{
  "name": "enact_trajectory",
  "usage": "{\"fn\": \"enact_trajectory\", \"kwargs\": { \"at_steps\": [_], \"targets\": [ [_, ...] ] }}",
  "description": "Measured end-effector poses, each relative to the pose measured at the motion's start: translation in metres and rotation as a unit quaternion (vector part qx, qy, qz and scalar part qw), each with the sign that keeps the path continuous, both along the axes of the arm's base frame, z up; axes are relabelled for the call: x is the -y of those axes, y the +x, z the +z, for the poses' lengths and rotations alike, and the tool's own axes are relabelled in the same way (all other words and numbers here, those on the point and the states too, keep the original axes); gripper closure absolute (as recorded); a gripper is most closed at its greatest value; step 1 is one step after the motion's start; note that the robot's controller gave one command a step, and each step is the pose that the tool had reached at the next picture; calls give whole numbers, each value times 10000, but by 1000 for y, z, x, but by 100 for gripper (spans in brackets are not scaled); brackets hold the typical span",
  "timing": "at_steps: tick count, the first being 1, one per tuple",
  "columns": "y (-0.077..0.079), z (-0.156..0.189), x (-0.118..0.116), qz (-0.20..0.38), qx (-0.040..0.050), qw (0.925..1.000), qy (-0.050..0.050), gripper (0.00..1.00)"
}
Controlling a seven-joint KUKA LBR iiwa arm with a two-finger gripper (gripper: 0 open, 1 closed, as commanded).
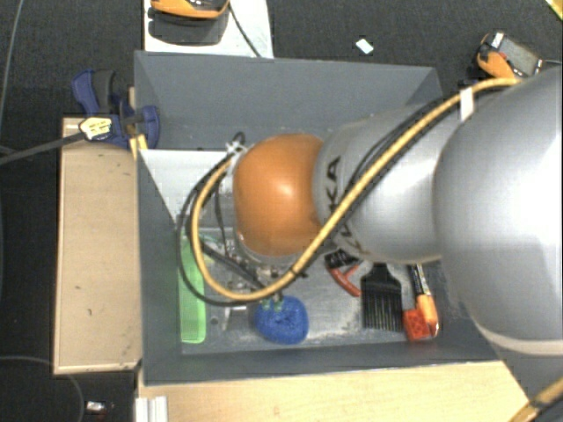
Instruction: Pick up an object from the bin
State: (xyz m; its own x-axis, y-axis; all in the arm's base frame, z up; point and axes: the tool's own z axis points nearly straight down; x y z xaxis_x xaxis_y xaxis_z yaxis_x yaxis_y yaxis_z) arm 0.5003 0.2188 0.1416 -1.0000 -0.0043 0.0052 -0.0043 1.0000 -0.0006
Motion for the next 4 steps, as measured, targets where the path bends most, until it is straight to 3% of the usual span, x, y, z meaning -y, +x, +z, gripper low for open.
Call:
{"fn": "enact_trajectory", "kwargs": {
  "at_steps": [1,2,3,4],
  "targets": [
    [2,4,1,-32,34,10000,10,0],
    [-7,-55,63,894,45,9960,16,0],
    [-15,-44,69,1344,43,9909,17,0],
    [-20,-41,101,155,18,9999,-3,0]
  ]
}}
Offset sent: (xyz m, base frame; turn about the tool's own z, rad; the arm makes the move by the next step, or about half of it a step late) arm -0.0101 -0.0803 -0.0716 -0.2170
